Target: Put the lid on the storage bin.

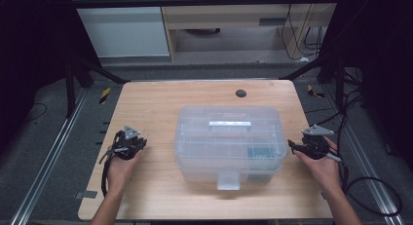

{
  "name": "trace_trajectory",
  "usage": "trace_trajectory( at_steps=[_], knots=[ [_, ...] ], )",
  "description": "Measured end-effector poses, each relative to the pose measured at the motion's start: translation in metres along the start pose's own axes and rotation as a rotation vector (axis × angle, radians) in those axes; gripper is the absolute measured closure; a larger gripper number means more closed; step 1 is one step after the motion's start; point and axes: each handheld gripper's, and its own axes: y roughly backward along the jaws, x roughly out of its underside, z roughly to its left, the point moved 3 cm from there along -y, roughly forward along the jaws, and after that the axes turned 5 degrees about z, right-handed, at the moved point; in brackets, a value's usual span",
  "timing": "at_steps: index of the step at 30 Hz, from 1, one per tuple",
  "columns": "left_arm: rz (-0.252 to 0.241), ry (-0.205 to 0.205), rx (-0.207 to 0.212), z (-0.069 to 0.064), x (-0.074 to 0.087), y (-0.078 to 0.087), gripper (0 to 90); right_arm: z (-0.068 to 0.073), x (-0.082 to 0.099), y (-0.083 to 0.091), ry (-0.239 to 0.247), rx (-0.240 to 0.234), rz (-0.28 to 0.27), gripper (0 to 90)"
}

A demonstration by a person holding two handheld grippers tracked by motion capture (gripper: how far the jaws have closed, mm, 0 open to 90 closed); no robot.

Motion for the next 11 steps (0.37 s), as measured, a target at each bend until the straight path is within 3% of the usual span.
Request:
trace_trajectory(
  at_steps=[3, 5, 11],
  knots=[
    [0.026, 0.065, 0.021, 0.002, 0.005, -0.014, 39.4, 0.0, 0.003, -0.008, -0.04, -0.014, -0.002, 32.2],
    [-0.01, 0.097, 0.044, 0.001, 0.007, -0.021, 26.7, 0.001, 0.004, -0.013, -0.041, -0.019, 0.003, 30.7],
    [0.003, 0.08, 0.043, -0.002, 0.005, -0.027, 7.1, 0.003, 0.006, -0.021, -0.067, -0.035, 0.002, 27.7]
  ],
)
